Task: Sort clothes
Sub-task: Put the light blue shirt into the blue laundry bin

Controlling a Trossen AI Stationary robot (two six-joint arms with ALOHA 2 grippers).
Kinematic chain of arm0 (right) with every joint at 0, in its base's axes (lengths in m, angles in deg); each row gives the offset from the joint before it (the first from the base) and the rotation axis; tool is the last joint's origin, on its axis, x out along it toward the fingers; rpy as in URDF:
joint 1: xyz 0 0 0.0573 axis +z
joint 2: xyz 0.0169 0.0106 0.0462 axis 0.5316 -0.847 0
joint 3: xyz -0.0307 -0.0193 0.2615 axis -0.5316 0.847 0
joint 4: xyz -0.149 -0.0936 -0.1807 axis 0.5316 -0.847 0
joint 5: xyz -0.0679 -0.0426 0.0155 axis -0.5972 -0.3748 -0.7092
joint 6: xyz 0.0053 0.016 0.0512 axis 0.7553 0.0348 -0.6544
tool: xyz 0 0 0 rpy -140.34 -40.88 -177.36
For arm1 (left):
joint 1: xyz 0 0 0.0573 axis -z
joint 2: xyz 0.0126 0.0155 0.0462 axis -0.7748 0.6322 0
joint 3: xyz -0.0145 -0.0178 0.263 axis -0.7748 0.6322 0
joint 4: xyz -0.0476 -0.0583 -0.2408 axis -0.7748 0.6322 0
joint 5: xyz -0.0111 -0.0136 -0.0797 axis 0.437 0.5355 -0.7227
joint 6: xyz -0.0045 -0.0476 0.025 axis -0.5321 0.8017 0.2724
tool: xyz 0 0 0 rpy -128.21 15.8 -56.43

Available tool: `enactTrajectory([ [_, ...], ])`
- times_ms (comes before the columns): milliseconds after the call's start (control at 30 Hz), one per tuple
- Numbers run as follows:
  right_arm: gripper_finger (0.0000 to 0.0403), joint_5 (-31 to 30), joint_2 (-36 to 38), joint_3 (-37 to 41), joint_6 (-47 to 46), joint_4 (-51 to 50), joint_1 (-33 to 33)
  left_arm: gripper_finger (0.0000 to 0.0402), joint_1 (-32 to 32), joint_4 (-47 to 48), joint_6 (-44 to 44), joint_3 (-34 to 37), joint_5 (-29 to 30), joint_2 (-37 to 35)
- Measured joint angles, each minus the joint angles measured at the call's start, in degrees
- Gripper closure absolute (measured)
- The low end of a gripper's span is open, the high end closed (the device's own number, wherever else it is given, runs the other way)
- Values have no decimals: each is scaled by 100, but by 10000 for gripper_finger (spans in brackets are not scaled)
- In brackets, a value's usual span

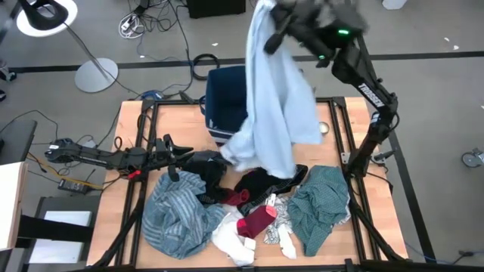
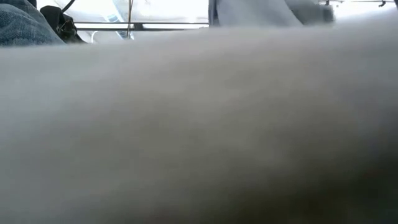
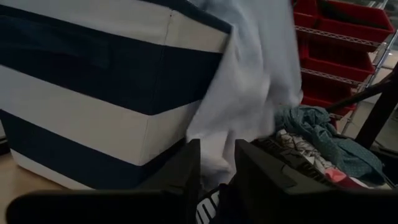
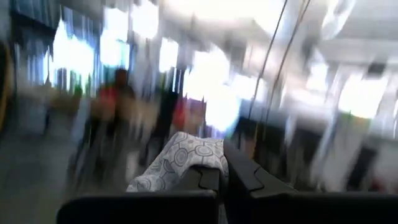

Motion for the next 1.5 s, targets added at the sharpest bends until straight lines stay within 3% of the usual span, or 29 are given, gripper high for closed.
enactTrajectory([
  [167,402,-14,-169,3,-1050,-2328,-398,296,0,23,0,0,20,-1],
  [400,402,1346,-552,-2,-2090,-5633,-689,296,0,111,15,0,120,-1],
  [533,387,1418,-906,-2,-2145,-6723,-616,296,0,109,17,0,126,-1],
  [733,333,1407,-1379,-2,-2326,-7069,-415,296,0,107,36,0,146,-1],
  [933,269,1042,-1191,3,-2143,-7247,-385,296,0,122,85,0,145,-1],
  [1233,238,997,369,3,-2697,-7250,-47,296,0,124,33,0,145,-1],
  [1367,241,687,1129,254,-3237,-7243,622,296,0,120,22,0,177,-1],
  [1500,241,77,1831,1195,-4052,-7242,1618,296,0,109,20,0,198,-1],
])
